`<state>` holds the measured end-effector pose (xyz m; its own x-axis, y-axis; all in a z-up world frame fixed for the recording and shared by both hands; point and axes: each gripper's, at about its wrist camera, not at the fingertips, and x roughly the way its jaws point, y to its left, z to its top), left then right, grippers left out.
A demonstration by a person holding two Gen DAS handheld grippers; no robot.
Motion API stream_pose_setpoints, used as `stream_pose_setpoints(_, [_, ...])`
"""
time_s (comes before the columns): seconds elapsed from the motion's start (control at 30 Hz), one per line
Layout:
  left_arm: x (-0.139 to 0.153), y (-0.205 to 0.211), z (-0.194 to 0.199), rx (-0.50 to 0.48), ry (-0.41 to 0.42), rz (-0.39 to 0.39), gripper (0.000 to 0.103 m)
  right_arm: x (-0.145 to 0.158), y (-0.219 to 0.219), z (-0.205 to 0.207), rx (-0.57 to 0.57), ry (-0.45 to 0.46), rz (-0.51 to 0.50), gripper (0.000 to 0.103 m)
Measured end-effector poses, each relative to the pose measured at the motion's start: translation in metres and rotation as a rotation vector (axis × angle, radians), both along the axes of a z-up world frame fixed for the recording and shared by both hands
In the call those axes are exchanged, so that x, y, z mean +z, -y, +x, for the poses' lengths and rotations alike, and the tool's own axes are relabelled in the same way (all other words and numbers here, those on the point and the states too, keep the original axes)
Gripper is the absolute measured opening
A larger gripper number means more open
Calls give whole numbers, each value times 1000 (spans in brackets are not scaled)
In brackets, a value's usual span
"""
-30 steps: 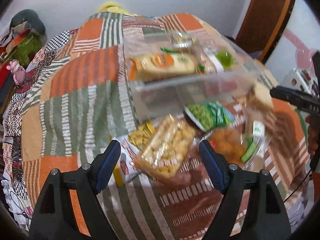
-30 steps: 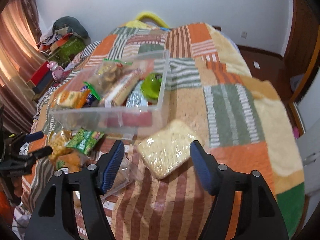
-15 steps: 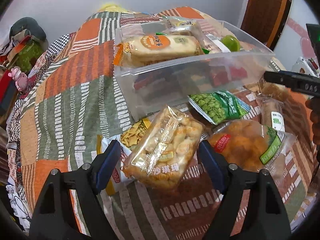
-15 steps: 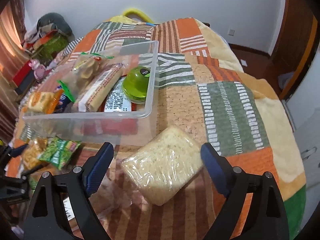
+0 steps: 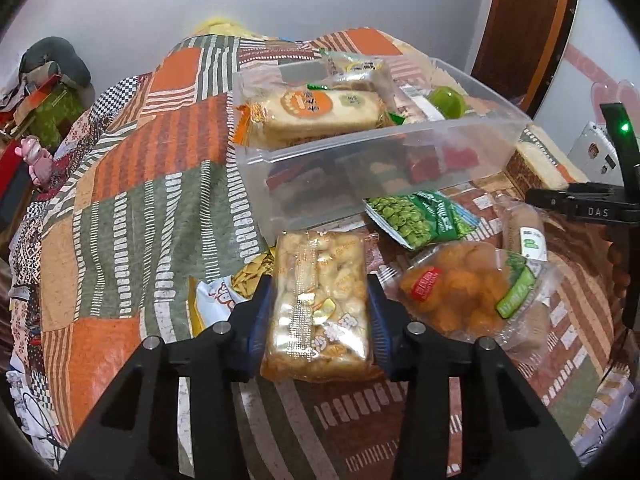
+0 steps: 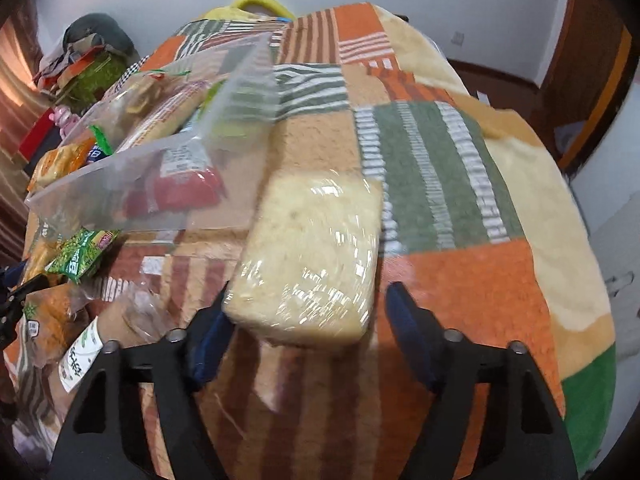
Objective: Organize snacks
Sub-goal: 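Grasp the clear puffed-snack bag with the left tool while the right tool grasps the bread loaf, then drop the puffed-snack bag into the box while the right tool drops the bread loaf in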
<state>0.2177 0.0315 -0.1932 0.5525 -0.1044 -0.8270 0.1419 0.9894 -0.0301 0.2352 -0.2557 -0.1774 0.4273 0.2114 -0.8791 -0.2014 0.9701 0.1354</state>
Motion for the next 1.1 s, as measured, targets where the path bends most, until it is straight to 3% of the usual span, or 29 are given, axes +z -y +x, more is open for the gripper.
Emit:
stream_pose_setpoints(0.13, [9, -2, -5, 9, 16, -3, 44, 8, 9, -1, -16, 2, 60, 67])
stream_pose_setpoints(0.3, [23, -7, -8, 27, 42, -20, 44, 11, 2, 11, -21, 15, 46, 67])
stream_pose_setpoints(0.4, [32, -9, -6, 34, 59, -23, 44, 4, -2, 18, -27, -1, 50, 54])
stream_pose_setpoints(0.67, [52, -10, 0, 47, 106, -44, 44, 13, 6, 11, -30, 45, 45, 52])
stream_pose_setpoints(1.1, [91, -11, 30, 58, 199, -59, 44, 87, 12, 14, -26, 231, 68, 52])
